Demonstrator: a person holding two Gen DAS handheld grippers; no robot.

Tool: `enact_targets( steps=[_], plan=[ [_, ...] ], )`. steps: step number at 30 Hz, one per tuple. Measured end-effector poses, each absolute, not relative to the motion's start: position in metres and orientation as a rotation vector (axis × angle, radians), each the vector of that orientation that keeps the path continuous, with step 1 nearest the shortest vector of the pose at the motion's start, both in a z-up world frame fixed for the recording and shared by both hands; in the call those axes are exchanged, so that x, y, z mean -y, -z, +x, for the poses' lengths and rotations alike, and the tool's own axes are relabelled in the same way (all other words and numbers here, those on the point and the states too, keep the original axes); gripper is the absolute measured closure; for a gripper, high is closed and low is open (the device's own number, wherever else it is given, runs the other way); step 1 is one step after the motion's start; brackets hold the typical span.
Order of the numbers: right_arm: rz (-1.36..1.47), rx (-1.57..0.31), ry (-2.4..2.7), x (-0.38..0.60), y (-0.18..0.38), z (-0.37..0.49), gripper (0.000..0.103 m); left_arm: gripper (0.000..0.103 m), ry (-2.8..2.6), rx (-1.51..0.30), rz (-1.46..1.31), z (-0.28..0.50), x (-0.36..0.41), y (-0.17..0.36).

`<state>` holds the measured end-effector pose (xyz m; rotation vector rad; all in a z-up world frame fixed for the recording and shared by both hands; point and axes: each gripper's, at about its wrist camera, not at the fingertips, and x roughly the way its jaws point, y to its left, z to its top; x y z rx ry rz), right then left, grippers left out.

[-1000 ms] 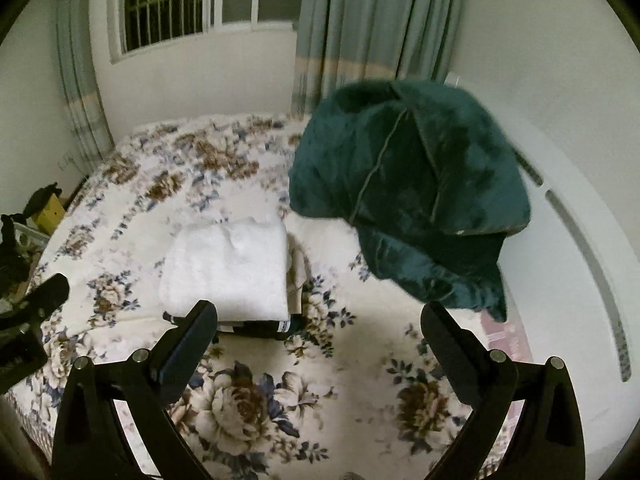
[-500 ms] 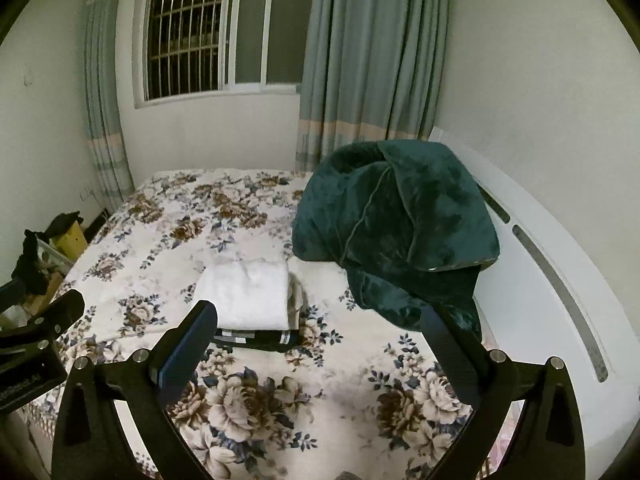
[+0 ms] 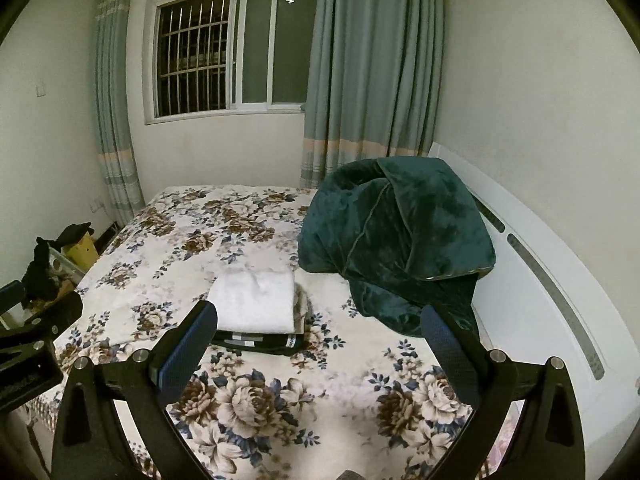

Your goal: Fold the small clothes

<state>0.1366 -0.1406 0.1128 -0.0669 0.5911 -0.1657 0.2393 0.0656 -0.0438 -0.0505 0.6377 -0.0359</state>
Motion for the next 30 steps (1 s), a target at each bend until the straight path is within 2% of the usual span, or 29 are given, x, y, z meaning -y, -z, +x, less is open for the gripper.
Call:
enact_targets(
  steps=[2, 30],
  plan=[
    [-0.061, -0.596, 0.150, 0.141, -0.112, 0.139, 0.000, 0.000, 0.035, -0.638, -0.051, 0.238, -0.067, 0.043],
    [-0.059, -0.577, 0.124, 0.133, -0.110, 0.148, 0.000, 0.000, 0.002, -0.601, -0.031, 0.227, -0.067, 0.034]
  ],
)
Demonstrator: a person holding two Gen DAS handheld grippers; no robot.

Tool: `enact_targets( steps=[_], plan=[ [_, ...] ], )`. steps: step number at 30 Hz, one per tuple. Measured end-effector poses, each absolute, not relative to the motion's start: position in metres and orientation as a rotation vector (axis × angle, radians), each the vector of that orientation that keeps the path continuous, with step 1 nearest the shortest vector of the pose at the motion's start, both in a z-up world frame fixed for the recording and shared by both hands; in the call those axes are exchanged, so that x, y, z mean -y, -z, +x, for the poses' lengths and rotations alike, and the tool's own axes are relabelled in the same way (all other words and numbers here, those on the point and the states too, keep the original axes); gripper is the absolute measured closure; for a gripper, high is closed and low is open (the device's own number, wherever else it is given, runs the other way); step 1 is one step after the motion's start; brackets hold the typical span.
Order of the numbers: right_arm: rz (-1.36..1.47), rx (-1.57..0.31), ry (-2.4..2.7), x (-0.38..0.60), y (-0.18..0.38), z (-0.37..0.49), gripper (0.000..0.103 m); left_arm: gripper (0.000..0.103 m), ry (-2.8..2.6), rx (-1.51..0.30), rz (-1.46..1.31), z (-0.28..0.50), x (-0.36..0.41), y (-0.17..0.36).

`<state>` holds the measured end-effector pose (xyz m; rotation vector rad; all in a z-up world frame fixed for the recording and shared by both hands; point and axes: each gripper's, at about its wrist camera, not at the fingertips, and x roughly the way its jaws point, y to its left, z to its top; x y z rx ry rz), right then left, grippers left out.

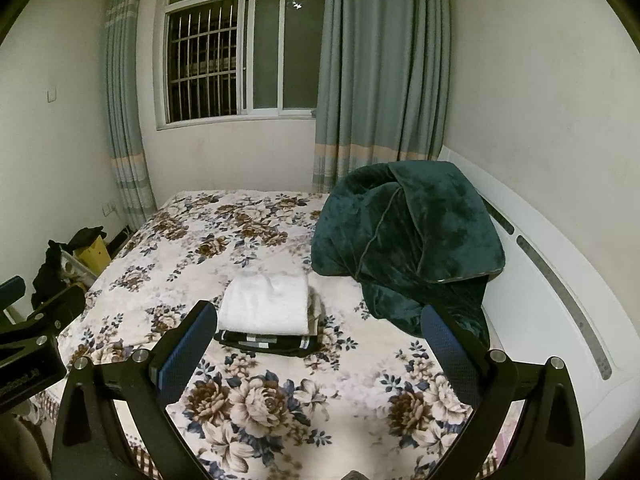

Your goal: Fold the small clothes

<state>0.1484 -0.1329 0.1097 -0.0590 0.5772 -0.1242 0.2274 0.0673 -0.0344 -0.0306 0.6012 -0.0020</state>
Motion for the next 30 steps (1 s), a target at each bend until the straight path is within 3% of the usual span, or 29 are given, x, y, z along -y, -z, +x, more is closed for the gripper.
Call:
enact_targets(
  steps=[30],
  plan=[
    [-0.057, -0.573, 0.129, 0.1284, -0.1066, 0.1450, 0.000, 0.000, -0.002, -0.600, -0.029, 0.2254, -0.0679, 0.0340]
  ],
)
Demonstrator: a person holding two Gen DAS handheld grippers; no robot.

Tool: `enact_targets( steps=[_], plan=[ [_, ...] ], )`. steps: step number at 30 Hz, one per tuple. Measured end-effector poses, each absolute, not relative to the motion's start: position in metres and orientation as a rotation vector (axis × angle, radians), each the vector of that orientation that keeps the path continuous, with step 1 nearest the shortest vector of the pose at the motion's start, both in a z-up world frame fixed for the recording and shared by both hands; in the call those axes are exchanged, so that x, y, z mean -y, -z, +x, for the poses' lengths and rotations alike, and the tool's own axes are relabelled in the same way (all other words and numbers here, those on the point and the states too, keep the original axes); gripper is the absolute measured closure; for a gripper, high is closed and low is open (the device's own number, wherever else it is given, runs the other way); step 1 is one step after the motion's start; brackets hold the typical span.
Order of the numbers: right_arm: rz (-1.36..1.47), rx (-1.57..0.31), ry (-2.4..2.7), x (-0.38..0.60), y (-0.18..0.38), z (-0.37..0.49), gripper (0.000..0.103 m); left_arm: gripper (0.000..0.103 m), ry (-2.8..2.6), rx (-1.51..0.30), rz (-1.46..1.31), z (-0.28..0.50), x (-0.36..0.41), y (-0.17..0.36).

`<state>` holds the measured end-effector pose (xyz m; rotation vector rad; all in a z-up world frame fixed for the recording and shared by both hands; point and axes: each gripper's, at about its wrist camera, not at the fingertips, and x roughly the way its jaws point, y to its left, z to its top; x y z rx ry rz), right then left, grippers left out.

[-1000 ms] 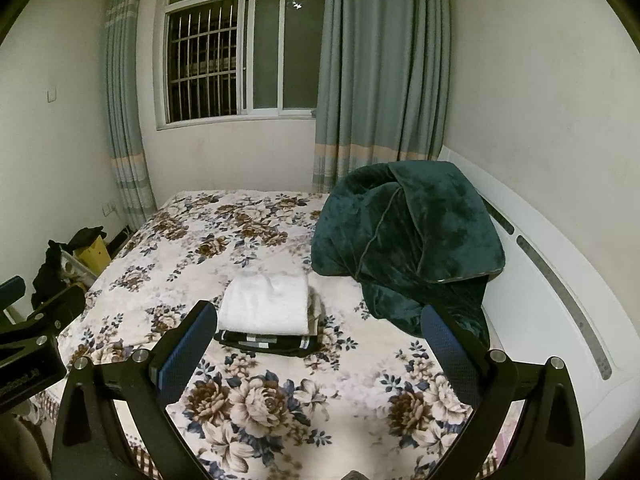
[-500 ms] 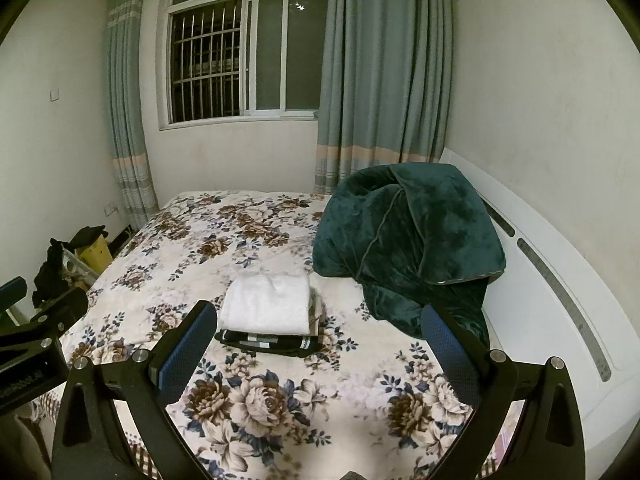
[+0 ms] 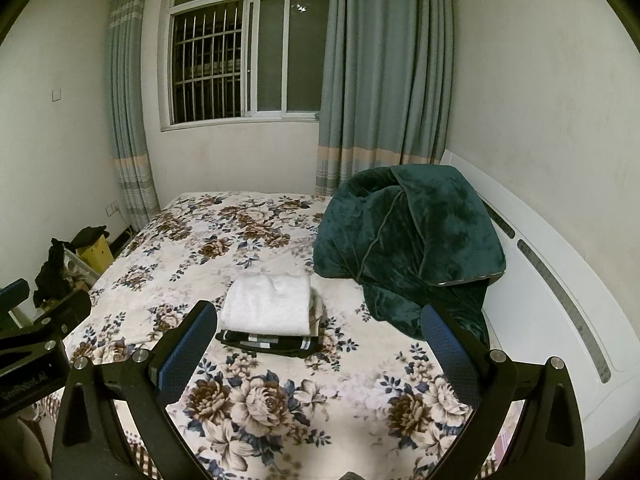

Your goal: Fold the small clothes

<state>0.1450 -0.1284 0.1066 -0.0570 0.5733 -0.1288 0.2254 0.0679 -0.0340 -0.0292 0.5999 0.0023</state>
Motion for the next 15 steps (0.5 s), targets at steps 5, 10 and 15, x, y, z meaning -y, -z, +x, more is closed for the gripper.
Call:
enact_targets(
  steps=[5, 10, 15],
  plan=[
    [-0.055, -0.575, 0.128, 0.1280, -0.1053, 0.1455, 0.000, 0.000, -0.001, -0.599, -0.032, 0.2253, -0.0679, 0.0339],
    [-0.056, -0.573, 0.129, 0.1282, -0.1045, 0.1441, 0.000, 0.000, -0.006, -0.596, -0.030, 0.2227, -0.0648, 0.0331],
    [-0.056, -0.572, 0.131, 0.1281, -0.1036, 0.1429, 0.000, 0.000, -0.008, -0.594, -0.027, 0.2221, -0.0636, 0.0319]
  ],
)
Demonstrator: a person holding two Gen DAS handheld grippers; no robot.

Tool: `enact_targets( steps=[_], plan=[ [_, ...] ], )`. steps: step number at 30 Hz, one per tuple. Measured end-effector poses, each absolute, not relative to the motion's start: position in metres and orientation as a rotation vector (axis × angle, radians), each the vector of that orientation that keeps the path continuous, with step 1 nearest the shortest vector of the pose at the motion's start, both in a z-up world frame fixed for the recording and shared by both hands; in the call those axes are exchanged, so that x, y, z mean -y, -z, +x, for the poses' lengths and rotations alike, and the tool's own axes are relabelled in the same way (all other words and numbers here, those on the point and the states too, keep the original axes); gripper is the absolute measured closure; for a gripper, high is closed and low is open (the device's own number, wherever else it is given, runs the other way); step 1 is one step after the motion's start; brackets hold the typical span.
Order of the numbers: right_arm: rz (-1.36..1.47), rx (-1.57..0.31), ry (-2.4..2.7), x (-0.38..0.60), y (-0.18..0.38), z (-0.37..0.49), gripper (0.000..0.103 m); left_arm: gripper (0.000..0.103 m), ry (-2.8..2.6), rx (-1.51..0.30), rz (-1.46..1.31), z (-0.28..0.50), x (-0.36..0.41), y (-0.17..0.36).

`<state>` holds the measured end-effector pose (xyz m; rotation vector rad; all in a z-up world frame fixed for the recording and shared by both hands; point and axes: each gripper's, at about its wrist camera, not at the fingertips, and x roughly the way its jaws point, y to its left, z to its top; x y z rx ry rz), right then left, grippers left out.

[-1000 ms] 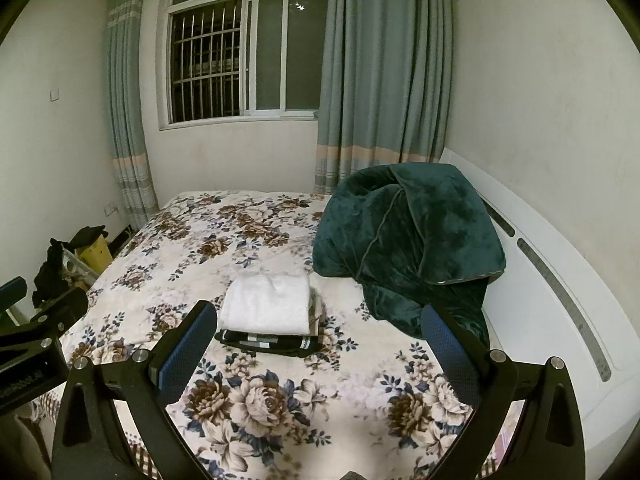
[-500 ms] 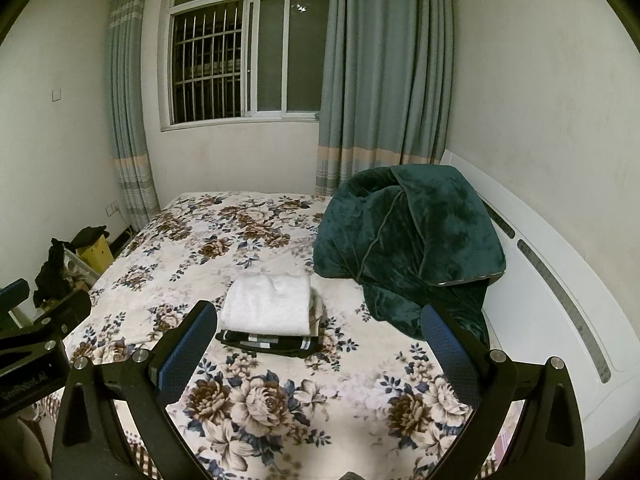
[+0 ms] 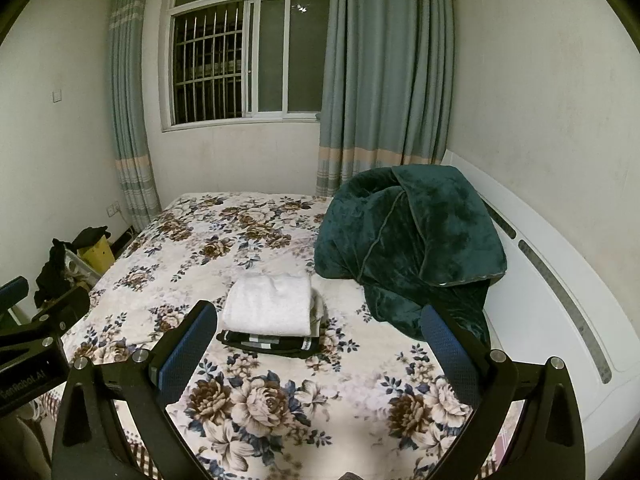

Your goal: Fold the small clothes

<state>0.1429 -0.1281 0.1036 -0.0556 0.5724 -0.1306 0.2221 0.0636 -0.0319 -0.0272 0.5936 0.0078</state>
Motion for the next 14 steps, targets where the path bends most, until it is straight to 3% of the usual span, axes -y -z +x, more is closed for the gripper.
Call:
enact_targets(
  steps=[14],
  plan=[
    [-0.054, -0.570, 0.133, 0.1248, -0.1034, 0.1436, 0.000, 0.000, -0.021, -0.576, -0.027, 0.2199, -0.0642, 0.0295]
  ],
)
